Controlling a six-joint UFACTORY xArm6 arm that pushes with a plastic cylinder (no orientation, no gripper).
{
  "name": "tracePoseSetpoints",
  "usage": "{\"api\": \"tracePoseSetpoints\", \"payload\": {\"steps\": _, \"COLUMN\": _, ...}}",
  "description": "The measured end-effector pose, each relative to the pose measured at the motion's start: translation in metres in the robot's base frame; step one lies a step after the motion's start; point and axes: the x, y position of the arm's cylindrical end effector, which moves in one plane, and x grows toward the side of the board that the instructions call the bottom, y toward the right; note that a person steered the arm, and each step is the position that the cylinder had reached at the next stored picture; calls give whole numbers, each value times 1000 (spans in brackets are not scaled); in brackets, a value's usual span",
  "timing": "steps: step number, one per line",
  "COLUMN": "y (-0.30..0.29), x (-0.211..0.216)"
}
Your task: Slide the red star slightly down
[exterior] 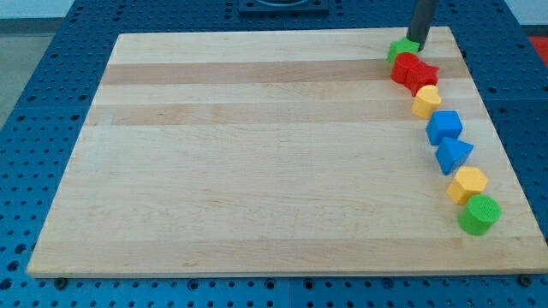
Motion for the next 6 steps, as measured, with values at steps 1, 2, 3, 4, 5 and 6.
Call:
{"api": "tracePoseSetpoints", "payload": {"steps": 1, "y": 0, "x": 17}}
{"api": "tracePoseSetpoints", "payload": {"steps": 2, "y": 0, "x": 24}}
{"api": "tracePoseSetpoints", "payload": {"steps": 3, "y": 2, "x": 31}}
{"api": "tracePoseSetpoints", "payload": {"steps": 4, "y": 2, "x": 53}}
{"api": "tracePoseSetpoints", "payload": {"steps": 5, "y": 2, "x": 73}}
{"api": "tracePoseSetpoints", "payload": {"steps": 6, "y": 2, "x": 90}}
